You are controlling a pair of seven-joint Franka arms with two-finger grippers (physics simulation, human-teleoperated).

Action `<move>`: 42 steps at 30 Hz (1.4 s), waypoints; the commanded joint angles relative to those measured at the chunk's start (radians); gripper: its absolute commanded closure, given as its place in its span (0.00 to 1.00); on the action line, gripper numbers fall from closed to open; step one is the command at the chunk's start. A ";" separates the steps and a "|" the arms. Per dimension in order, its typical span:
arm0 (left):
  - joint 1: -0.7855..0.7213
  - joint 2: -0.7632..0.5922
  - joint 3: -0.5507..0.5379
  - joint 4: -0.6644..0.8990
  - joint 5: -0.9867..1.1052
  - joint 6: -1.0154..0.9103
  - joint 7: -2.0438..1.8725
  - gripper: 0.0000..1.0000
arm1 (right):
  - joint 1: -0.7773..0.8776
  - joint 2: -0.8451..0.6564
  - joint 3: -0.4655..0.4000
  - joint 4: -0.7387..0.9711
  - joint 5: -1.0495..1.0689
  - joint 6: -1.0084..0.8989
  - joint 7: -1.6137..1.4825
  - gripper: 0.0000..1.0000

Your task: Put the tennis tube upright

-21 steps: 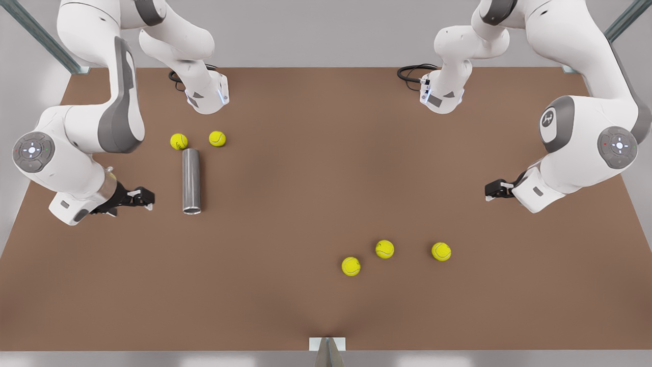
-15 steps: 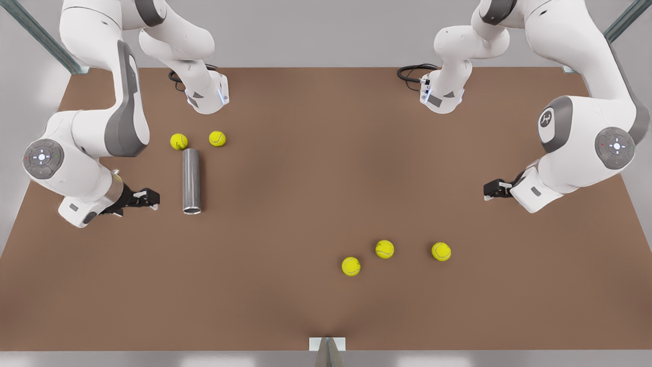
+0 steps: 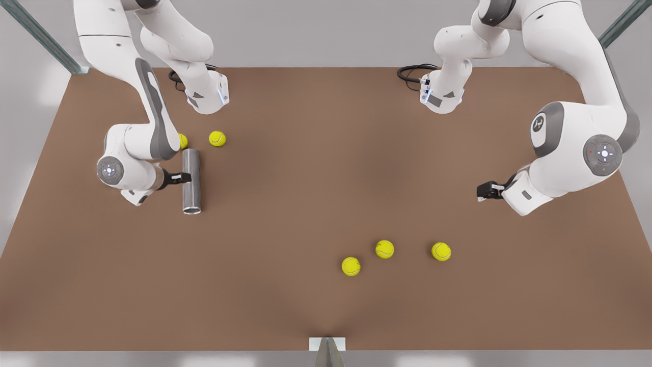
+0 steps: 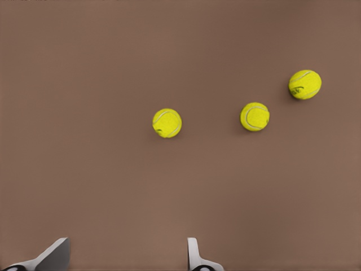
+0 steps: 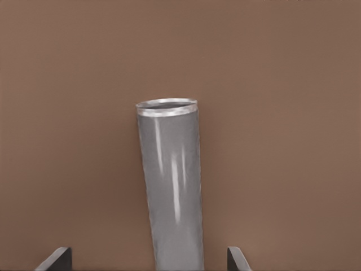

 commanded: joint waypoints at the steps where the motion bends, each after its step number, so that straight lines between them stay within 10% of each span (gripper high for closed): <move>1: 0.000 -0.001 0.000 0.001 0.001 0.000 0.000 0.00 | 0.000 -0.001 0.004 -0.006 0.000 0.010 0.000 0.00; 37: 0.038 -0.048 -0.005 0.032 -0.002 -0.058 0.001 0.01 | -0.036 0.191 -0.005 -0.192 -0.035 0.440 0.009 0.00; 39: 0.041 -0.044 0.003 0.032 0.000 -0.057 0.003 0.00 | -0.036 0.191 -0.004 -0.192 -0.035 0.438 0.009 0.20; 42: 0.041 -0.046 0.003 0.032 -0.002 -0.058 -0.003 0.00 | -0.036 0.191 -0.004 -0.192 -0.037 0.440 0.011 0.20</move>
